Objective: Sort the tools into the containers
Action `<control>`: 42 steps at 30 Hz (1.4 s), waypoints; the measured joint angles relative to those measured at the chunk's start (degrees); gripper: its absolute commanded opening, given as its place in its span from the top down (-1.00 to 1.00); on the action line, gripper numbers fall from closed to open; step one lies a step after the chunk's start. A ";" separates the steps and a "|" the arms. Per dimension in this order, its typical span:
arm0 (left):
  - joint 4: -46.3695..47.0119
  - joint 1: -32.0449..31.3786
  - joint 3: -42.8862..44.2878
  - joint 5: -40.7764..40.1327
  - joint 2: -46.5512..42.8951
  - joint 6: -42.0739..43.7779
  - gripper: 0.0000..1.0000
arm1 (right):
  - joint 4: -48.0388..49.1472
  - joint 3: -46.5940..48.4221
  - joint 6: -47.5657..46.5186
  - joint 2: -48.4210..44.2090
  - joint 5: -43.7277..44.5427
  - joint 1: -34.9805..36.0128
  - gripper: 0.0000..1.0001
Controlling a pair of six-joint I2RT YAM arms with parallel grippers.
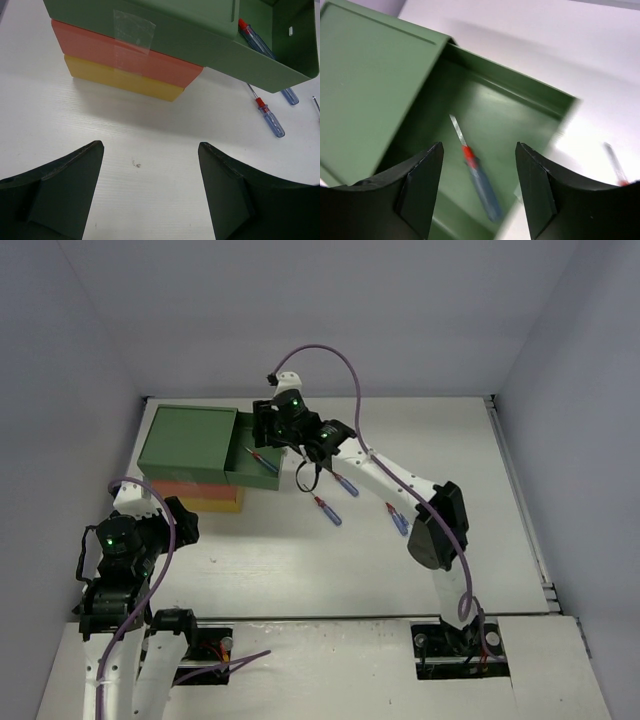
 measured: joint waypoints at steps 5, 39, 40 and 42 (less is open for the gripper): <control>0.02 0.00 -0.06 0.16 0.02 0.00 -0.48 | 0.50 -14.02 -3.53 -14.01 0.21 -4.58 -0.08; 0.39 0.00 -0.74 2.11 2.32 -0.02 -0.48 | -1.03 -61.48 -11.41 -29.52 -6.77 -31.90 0.34; 0.39 0.00 -0.76 2.12 2.34 -0.02 -0.48 | -0.82 -61.21 -11.34 -29.52 -6.69 -32.56 0.34; 0.39 0.00 -0.79 2.12 2.36 -0.02 -0.48 | -0.33 -60.70 -11.31 -29.44 -6.67 -33.64 0.34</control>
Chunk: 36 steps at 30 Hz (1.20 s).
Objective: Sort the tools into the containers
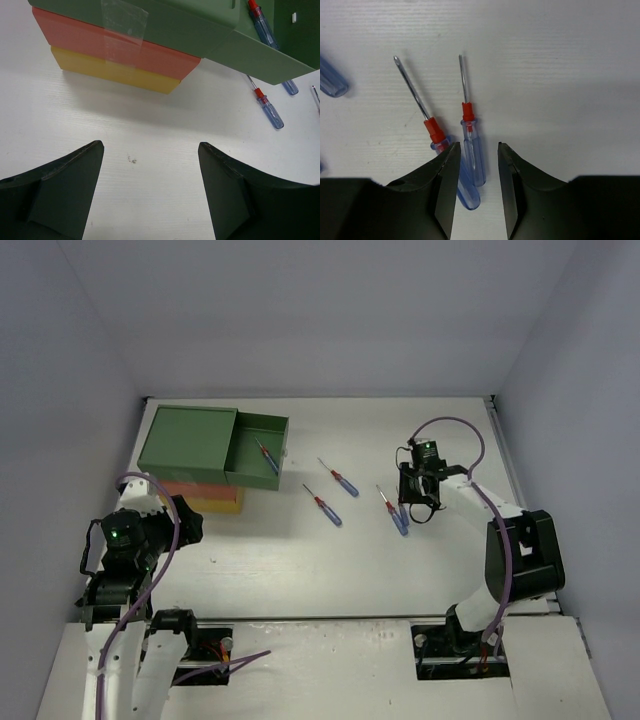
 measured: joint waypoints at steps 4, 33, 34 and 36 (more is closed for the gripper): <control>0.00 0.00 0.00 0.00 0.02 0.00 -0.48 | 1.27 1.04 0.00 2.13 -0.14 -1.38 0.36; 0.00 0.00 0.00 0.00 0.02 -0.04 -0.48 | 4.87 -1.81 1.77 6.32 -1.86 -1.46 0.94; 0.00 0.00 0.00 0.00 0.02 -0.04 -0.48 | 4.90 -1.81 1.79 6.31 -1.71 -1.46 0.98; 0.00 0.00 0.00 0.00 0.02 -0.04 -0.48 | 4.88 -1.81 1.87 6.24 -1.51 -1.46 1.00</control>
